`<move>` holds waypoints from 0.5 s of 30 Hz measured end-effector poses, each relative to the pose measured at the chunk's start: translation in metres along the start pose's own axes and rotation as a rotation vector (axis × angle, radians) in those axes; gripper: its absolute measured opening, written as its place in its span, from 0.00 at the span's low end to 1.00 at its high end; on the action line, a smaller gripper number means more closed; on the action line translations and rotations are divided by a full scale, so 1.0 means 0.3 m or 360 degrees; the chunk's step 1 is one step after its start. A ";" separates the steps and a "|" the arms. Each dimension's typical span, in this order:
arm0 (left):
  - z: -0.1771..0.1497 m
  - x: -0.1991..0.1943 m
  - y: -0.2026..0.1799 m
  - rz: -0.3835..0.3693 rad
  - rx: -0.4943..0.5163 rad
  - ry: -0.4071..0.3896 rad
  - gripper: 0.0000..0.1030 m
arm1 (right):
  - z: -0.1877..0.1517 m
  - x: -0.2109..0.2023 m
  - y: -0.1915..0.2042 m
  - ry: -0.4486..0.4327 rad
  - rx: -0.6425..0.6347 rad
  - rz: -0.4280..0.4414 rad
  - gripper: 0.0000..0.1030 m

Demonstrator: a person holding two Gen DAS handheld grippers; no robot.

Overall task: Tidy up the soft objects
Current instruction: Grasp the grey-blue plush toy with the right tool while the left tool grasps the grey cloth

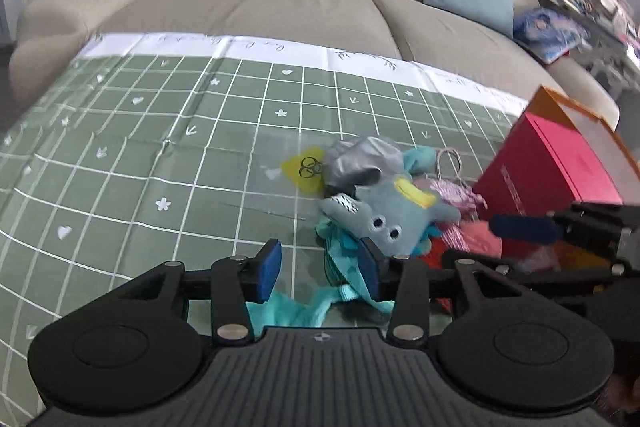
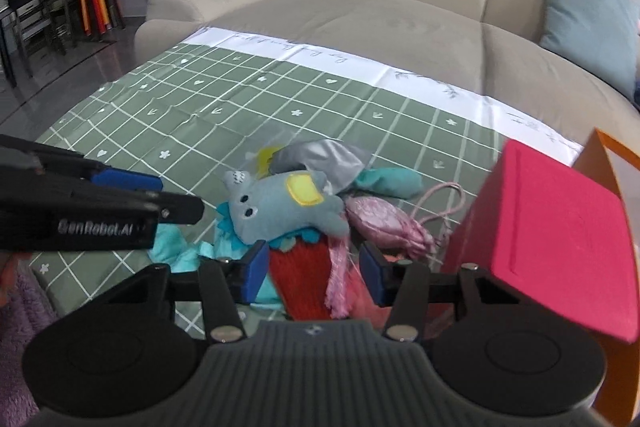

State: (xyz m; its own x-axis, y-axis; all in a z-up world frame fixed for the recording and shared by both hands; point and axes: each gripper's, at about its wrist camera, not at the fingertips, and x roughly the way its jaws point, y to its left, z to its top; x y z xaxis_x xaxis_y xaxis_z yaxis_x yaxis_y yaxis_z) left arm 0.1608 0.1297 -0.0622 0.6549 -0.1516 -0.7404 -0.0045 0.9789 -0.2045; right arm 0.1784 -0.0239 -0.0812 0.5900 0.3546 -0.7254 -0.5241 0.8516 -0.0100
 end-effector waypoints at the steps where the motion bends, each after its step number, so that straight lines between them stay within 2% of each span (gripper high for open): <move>1: 0.005 0.008 0.007 0.0008 -0.0003 -0.0001 0.47 | 0.007 0.010 0.001 0.0001 0.0000 0.0024 0.53; 3: 0.014 0.025 0.022 0.0039 -0.0005 0.0003 0.44 | 0.022 0.028 0.012 -0.0001 -0.0019 0.0057 0.67; 4: 0.016 0.034 0.030 0.0057 -0.0010 0.0014 0.39 | 0.029 0.035 0.024 -0.0011 -0.0047 0.0061 0.69; 8: 0.005 0.057 0.053 0.0074 -0.0021 0.0043 0.37 | 0.054 0.080 0.067 -0.0027 -0.0191 0.0043 0.81; 13: -0.004 0.062 0.075 0.0105 -0.0067 0.0039 0.37 | 0.074 0.156 0.058 0.0012 -0.0216 0.0072 0.81; 15: -0.006 0.065 0.079 0.0103 -0.0078 0.0037 0.37 | 0.074 0.177 0.049 0.0022 -0.0199 0.0094 0.77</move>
State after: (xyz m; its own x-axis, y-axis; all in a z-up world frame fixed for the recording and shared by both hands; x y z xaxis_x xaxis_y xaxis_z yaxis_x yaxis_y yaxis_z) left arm 0.1722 0.1497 -0.0825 0.6341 -0.0919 -0.7678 -0.0838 0.9789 -0.1864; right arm 0.2156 0.0161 -0.1045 0.5477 0.3966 -0.7367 -0.6308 0.7742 -0.0522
